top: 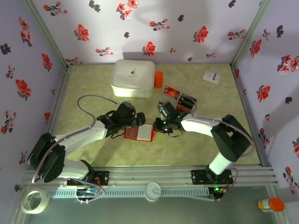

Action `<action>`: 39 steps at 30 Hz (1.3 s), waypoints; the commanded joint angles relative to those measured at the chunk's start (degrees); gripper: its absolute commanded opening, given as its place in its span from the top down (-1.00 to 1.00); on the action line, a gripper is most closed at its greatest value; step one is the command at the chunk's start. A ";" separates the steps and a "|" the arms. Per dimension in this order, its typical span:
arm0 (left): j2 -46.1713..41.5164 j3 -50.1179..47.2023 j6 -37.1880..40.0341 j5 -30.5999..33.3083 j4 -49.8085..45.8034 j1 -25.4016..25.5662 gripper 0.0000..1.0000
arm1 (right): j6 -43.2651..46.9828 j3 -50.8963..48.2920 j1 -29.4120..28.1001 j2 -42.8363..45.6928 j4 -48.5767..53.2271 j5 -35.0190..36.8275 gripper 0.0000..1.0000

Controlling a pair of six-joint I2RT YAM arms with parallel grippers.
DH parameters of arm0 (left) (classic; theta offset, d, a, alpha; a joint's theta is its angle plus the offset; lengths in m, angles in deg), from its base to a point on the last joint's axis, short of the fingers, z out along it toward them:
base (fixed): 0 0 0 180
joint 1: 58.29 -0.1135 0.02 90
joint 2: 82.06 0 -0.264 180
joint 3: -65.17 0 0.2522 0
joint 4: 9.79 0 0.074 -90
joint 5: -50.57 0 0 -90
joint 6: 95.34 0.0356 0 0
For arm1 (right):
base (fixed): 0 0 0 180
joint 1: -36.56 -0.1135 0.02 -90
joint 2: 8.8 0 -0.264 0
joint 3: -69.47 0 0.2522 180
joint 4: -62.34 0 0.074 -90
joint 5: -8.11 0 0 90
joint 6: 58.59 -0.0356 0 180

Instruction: Put the credit cards into the card holder

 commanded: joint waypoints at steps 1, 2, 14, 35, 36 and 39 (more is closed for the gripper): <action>-0.25 0.16 0.42 -0.14 0.37 0.49 -1.00 | 0.65 -0.61 -0.04 0.25 1.00 0.31 1.00; -0.53 0.06 0.47 -0.10 0.32 0.54 -1.00 | 1.19 -0.75 0.05 0.69 1.60 0.62 1.00; 1.16 0.91 0.51 -2.95 1.66 0.97 -0.99 | 6.09 -5.13 5.20 5.82 5.90 1.59 1.00; 6.00 1.15 -0.01 -5.25 7.46 5.64 -0.75 | -6.60 -2.93 3.34 12.79 -0.49 3.36 0.79; 6.14 0.92 0.17 -5.26 7.75 5.67 -0.69 | -6.96 -2.60 2.78 12.04 -0.54 4.43 0.81; 6.55 0.01 0.50 -5.33 9.11 5.77 -0.40 | -8.85 -2.06 1.61 9.10 -2.44 6.19 0.86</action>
